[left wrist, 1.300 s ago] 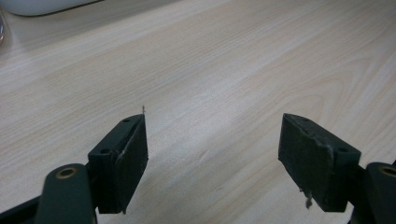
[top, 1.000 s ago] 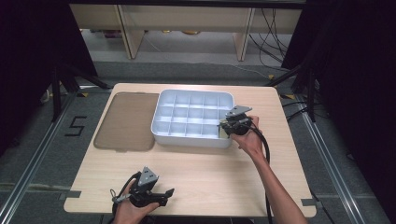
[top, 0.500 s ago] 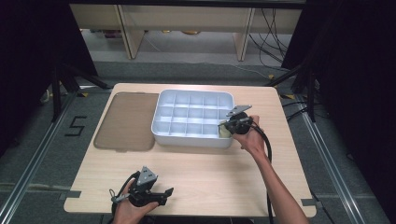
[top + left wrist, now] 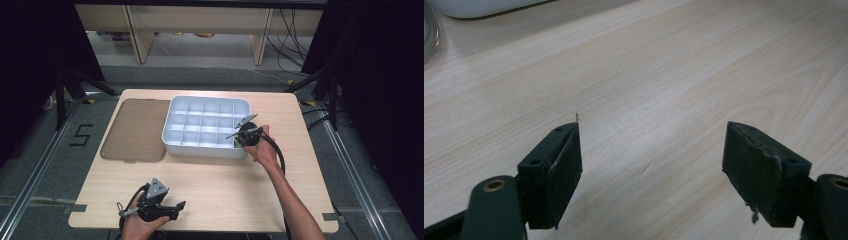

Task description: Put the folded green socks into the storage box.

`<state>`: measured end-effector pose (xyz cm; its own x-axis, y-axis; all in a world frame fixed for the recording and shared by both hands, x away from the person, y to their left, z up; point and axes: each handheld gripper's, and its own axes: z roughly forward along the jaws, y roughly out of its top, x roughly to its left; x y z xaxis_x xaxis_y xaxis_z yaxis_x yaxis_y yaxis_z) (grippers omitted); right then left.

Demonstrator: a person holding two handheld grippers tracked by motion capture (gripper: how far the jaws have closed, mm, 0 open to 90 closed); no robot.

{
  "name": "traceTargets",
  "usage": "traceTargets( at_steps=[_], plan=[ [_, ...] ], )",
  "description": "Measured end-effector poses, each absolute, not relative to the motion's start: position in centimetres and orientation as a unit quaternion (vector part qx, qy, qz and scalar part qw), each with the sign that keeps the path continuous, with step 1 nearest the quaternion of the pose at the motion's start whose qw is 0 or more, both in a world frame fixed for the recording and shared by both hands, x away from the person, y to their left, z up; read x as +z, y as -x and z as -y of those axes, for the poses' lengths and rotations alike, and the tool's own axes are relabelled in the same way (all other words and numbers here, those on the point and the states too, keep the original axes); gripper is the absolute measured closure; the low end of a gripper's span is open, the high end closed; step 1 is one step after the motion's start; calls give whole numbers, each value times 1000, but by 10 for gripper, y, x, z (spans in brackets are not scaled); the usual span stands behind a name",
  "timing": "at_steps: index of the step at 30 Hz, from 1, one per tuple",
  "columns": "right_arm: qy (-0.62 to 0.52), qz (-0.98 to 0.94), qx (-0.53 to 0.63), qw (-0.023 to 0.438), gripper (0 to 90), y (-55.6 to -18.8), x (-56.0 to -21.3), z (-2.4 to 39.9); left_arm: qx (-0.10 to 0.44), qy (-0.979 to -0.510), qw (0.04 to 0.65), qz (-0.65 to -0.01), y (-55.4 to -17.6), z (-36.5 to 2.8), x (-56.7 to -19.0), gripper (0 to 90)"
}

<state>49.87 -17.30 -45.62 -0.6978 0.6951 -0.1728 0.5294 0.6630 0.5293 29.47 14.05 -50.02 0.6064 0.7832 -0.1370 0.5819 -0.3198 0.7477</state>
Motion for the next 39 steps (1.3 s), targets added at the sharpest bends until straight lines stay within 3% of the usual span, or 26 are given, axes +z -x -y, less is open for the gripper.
traceTargets(
  at_steps=[14, 25, 39],
  plan=[
    [-359, -880, 262, 166, 850, -500, -450, 181, 124, -812, 393, -414, -295, -143, -499, 234],
    [-366, -844, 351, 173, 755, -481, -419, 197, 125, -808, 397, -417, -295, -141, -500, 234],
    [-324, -814, 444, 186, 615, -434, -406, 206, 128, -809, 393, -418, -296, -143, -500, 234]
  ],
)
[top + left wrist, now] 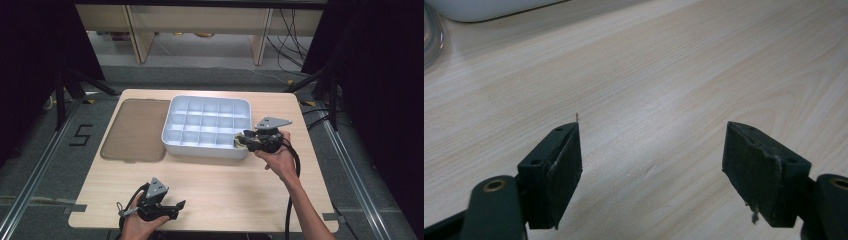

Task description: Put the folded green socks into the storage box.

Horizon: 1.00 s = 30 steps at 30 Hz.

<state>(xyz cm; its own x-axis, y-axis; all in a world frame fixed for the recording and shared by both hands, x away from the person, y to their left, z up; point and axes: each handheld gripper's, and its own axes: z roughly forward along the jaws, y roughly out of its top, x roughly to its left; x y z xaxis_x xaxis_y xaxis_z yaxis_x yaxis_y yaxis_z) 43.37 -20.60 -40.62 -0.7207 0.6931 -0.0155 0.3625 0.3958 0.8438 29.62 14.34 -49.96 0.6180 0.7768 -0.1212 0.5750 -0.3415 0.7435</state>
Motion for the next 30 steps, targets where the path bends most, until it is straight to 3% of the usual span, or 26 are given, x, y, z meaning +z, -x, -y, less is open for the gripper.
traceTargets(
  at_steps=[14, 30],
  plan=[
    [-341, -798, 467, 168, 443, -408, -413, 214, 149, -803, 393, -424, -298, -147, -501, 235],
    [-348, -790, 478, 161, 373, -393, -420, 222, 140, -807, 395, -415, -293, -138, -503, 223]
  ],
)
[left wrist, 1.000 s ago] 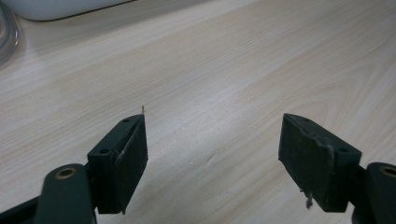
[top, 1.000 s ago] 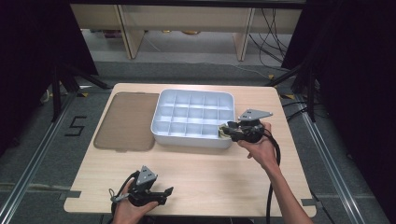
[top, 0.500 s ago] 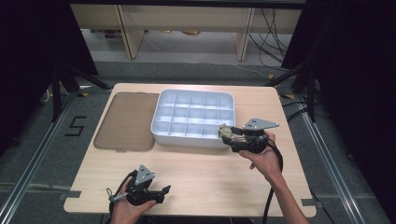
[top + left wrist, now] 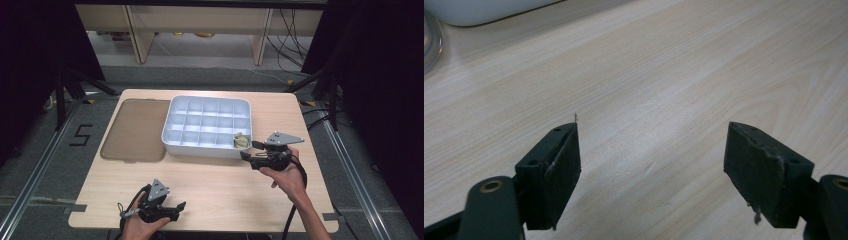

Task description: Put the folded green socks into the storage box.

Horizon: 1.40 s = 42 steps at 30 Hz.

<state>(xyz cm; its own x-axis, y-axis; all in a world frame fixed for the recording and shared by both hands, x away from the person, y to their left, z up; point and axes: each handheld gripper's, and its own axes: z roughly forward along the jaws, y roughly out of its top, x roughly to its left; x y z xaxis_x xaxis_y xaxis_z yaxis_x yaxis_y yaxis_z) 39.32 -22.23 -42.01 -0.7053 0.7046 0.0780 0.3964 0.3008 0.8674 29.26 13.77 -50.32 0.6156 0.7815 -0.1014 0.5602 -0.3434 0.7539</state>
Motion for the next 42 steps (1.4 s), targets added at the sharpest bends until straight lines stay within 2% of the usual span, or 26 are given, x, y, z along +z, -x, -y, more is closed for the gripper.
traceTargets(
  at_steps=[5, 6, 13, 31, 34, 41, 42],
  plan=[
    [-356, -795, 470, 144, 357, -387, -424, 222, 140, -808, 394, -415, -293, -138, -504, 223],
    [-348, -797, 469, 155, 357, -388, -424, 224, 139, -808, 394, -415, -293, -138, -504, 223],
    [-358, -795, 469, 140, 353, -381, -429, 224, 141, -814, 390, -407, -293, -137, -503, 223],
    [-355, -799, 464, 145, 319, -367, -434, 230, 143, -808, 395, -413, -292, -137, -503, 223],
    [-356, -797, 469, 133, 318, -364, -435, 229, 145, -809, 392, -414, -293, -137, -503, 223],
    [-346, -802, 464, 145, 303, -358, -437, 229, 144, -810, 391, -413, -292, -138, -503, 223],
    [-363, -797, 464, 134, 300, -355, -438, 227, 145, -809, 391, -413, -292, -138, -503, 224]
  ],
)
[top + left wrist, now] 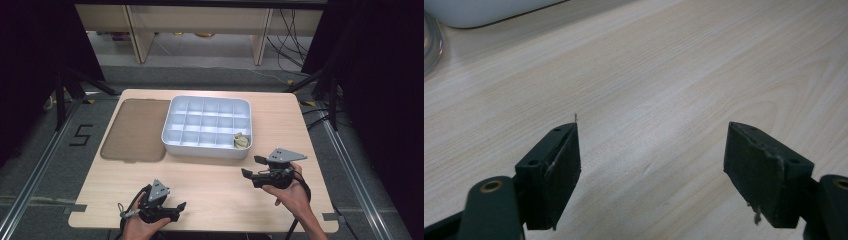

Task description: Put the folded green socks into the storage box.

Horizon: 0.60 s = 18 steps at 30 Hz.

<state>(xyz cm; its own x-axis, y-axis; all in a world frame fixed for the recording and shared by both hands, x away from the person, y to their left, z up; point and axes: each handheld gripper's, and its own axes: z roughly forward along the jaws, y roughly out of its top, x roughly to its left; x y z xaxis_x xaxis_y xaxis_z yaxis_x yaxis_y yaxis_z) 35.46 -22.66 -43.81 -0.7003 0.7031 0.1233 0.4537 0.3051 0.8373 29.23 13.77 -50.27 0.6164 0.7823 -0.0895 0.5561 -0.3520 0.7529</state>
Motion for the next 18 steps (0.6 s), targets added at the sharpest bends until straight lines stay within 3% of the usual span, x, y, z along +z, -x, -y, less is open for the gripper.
traceTargets(
  at_steps=[18],
  plan=[
    [-344, -811, 455, 128, 265, -339, -458, 223, 140, -807, 398, -413, -291, -136, -503, 224]
  ],
)
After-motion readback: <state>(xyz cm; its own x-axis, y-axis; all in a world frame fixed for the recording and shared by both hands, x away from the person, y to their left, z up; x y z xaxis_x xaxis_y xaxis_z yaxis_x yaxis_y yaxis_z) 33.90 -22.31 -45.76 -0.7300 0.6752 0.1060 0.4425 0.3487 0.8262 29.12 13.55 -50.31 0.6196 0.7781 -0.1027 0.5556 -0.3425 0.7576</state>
